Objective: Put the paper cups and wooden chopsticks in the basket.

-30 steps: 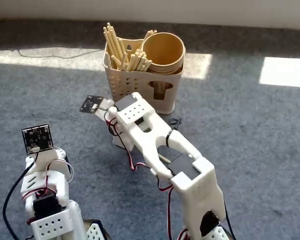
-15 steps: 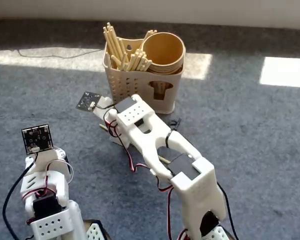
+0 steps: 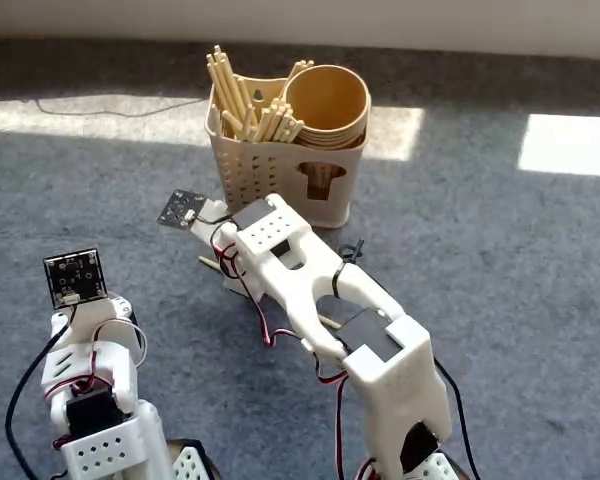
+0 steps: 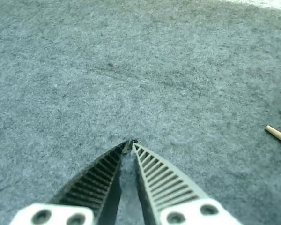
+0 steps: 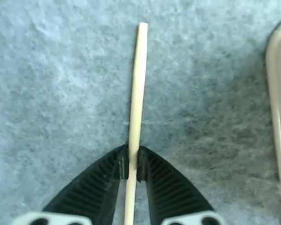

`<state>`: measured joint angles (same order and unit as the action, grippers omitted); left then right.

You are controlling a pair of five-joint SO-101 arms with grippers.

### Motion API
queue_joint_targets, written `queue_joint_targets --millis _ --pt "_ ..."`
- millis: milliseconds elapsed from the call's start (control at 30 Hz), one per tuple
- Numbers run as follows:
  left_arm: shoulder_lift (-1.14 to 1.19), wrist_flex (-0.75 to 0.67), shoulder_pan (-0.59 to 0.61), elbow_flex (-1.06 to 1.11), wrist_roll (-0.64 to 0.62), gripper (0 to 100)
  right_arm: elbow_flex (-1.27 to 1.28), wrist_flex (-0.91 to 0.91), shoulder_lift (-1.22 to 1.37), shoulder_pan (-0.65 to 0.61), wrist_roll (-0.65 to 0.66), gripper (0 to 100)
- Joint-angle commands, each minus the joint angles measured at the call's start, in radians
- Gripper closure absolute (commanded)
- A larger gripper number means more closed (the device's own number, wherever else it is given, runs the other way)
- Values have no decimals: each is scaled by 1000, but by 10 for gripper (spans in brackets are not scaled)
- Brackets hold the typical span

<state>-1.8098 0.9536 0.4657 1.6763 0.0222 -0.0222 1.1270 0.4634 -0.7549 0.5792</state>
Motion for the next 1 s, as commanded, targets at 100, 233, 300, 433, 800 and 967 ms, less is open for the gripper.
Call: queue_joint_targets --millis 100,233,300,433,800,967 --pt "-7 -17 8 19 8 989 -64 134 -94 -27 5 994" --pt "-7 -18 8 19 8 989 -61 177 -236 -54 5 994" --pt "-7 -18 8 19 8 989 -53 177 -308 -64 3 994" --pt "-7 -18 8 19 8 989 -59 170 -424 -65 -78 994" --pt "-7 -17 8 19 8 989 -61 -47 -654 -65 -262 994" --pt "-7 -17 8 19 8 989 -61 -200 -750 -64 -344 994"
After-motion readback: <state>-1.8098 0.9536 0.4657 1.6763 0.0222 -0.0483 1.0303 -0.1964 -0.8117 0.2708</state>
